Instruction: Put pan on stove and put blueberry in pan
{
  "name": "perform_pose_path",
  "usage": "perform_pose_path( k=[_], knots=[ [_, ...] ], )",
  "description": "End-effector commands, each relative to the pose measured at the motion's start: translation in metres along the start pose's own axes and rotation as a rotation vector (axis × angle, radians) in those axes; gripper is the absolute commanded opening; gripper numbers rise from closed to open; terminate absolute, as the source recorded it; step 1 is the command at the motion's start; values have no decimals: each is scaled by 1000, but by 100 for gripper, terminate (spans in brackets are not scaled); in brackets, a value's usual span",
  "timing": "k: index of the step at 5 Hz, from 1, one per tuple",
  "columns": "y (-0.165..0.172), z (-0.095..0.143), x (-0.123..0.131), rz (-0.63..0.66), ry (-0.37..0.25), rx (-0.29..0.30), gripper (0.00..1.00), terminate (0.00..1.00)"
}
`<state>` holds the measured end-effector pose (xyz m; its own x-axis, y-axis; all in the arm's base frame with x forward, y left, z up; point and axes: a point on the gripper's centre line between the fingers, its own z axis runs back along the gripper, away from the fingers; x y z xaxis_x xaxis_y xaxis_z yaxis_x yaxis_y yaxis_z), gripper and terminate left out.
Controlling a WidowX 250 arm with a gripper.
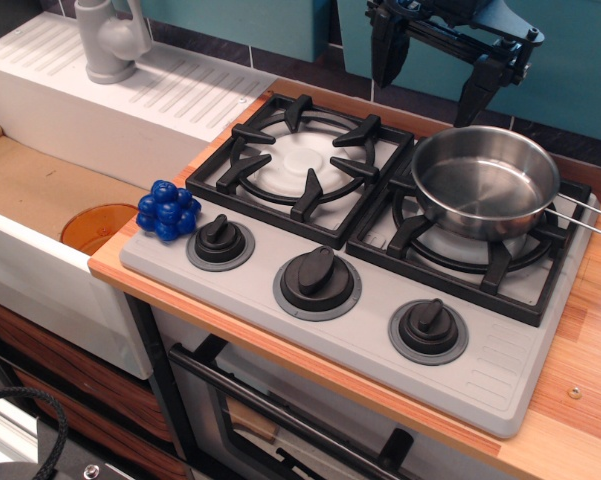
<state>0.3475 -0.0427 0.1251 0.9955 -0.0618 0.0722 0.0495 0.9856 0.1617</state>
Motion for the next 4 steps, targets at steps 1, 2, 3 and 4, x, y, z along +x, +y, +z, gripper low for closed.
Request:
perform_pose_path(
  k=[1,2,3,4],
  knots=[
    [0,0,0,0,0,0,100,0],
    [1,-17,8,-8,-40,-24,100,0],
    [4,-42,20,-14,-93,-35,100,0],
    [8,-60,26,-28,-132,-45,100,0]
  ],
)
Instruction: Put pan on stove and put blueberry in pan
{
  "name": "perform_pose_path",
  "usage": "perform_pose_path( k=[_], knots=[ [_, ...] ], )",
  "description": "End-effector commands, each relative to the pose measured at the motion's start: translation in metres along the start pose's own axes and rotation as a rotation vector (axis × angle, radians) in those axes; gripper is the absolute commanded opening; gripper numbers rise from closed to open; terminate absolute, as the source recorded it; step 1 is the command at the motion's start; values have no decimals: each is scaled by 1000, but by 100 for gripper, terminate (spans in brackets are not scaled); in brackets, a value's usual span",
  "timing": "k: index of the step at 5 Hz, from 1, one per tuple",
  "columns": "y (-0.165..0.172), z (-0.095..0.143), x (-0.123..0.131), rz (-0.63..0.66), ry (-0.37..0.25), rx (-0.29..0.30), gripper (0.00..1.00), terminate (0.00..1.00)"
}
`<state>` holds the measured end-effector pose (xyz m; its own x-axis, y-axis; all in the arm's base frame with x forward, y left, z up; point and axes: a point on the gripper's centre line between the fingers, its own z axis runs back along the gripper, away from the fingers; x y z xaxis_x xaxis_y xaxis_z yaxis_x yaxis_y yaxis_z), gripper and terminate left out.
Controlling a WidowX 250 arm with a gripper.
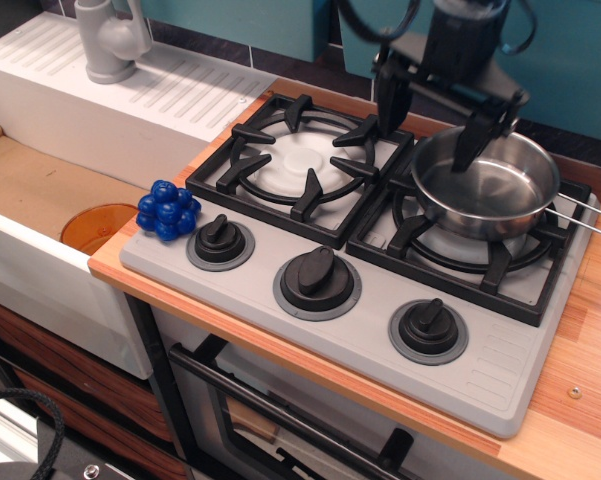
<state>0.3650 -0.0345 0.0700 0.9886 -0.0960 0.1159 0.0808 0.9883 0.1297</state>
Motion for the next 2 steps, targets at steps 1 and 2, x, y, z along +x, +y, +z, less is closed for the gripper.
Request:
perform_pose_path(
  k=[1,2],
  knots=[
    [16,-19,14,-9,-106,-19,100,0],
    [19,-26,11,3,-86,-27,100,0]
  ],
)
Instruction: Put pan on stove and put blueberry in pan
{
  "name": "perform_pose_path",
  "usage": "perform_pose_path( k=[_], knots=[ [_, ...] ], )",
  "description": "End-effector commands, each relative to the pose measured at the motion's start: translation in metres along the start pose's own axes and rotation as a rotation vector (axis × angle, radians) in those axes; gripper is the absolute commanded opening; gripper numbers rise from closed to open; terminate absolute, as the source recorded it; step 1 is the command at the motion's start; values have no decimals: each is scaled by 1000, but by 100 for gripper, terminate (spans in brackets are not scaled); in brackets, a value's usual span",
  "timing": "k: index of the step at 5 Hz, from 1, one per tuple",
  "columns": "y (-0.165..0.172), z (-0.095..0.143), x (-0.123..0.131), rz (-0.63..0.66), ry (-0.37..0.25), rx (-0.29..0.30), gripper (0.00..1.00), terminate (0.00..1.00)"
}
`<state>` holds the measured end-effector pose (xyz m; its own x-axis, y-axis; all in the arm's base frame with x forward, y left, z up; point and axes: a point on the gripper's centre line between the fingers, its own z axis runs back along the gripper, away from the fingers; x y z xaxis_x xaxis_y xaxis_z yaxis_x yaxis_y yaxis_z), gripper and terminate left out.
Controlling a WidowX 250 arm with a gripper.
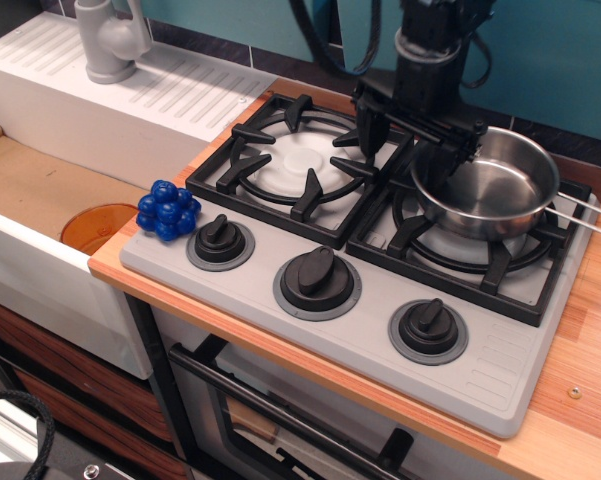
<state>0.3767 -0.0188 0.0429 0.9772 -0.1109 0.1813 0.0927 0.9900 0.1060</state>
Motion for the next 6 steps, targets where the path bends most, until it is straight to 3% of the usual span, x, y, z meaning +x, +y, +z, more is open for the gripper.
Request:
perform_pose_path(
  k=[1,3,6],
  knots=[
    [2,6,4,28,8,1,0,0],
    [-5,32,5,35,69,6,0,0],
    [7,110,4,-11,132,74,0,0]
  ],
)
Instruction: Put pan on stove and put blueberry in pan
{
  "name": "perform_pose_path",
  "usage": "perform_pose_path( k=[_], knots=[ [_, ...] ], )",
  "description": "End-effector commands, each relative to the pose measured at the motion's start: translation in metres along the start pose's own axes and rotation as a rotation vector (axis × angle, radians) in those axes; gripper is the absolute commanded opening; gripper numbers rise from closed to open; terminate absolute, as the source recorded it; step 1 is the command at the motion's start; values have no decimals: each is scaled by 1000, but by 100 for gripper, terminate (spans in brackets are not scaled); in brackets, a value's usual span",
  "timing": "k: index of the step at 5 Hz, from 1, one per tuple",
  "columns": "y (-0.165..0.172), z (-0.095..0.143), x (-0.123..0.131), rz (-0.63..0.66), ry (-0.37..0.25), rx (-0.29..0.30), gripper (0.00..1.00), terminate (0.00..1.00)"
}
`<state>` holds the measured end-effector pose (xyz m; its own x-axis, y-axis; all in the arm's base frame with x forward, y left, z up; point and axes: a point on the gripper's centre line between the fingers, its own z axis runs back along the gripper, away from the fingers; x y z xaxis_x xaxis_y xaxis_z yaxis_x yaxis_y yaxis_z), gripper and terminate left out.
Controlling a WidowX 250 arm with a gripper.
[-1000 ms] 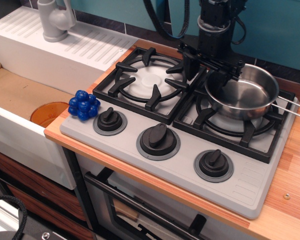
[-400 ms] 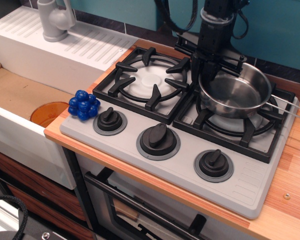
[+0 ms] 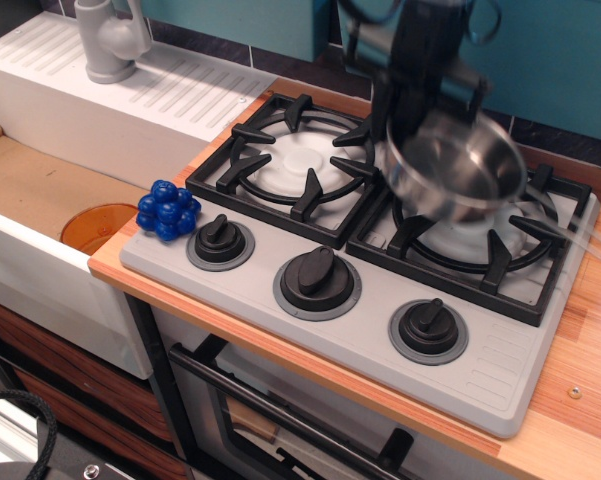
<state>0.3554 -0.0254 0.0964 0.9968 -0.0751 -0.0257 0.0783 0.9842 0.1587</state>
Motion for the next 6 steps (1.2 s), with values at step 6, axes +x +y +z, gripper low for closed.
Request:
perform_pose_path(
  k=[6],
  knots=[
    [145,29,13,-158,-75,4,0,0]
  ],
)
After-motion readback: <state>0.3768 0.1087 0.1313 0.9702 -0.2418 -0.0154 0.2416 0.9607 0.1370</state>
